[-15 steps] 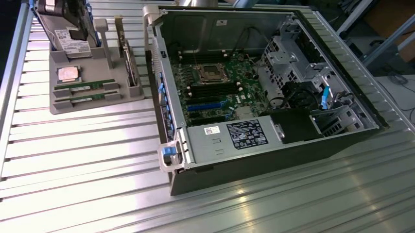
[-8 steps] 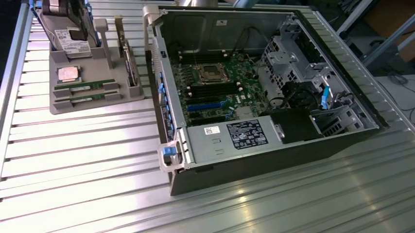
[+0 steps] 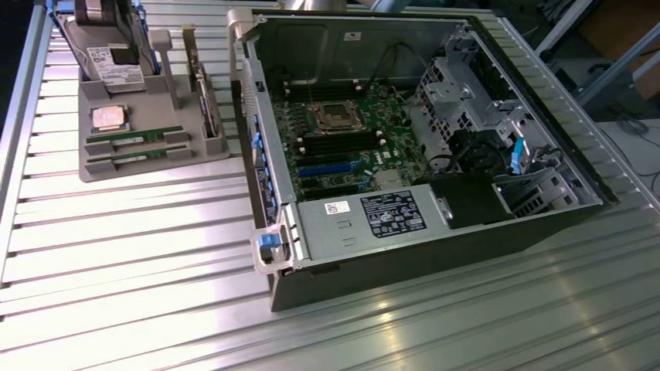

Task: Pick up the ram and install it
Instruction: 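Pick up the ram and move it above insertion slot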

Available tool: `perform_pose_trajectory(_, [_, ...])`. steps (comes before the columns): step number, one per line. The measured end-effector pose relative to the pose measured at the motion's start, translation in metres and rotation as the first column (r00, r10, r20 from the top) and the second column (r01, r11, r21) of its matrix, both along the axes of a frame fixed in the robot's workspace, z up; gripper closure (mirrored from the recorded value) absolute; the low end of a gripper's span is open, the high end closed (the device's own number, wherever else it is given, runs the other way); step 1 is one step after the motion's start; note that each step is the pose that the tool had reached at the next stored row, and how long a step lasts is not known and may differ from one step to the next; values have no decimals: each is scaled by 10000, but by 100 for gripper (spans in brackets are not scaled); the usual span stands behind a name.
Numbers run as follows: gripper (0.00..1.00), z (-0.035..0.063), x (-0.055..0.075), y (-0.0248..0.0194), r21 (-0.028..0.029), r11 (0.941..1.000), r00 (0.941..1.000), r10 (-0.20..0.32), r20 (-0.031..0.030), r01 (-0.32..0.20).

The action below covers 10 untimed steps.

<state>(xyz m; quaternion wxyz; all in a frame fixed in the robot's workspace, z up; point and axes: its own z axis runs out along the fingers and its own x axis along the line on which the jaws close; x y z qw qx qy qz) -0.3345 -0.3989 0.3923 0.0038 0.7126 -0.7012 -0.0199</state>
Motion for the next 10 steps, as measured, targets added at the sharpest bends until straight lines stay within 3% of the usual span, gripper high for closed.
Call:
perform_pose_trajectory(6, [89, 0, 0, 0, -3, 9985, 9985, 539, 0, -539])
perform_pose_trajectory(10, [89, 0, 0, 0, -9, 9931, 9931, 1171, -1, -1171])
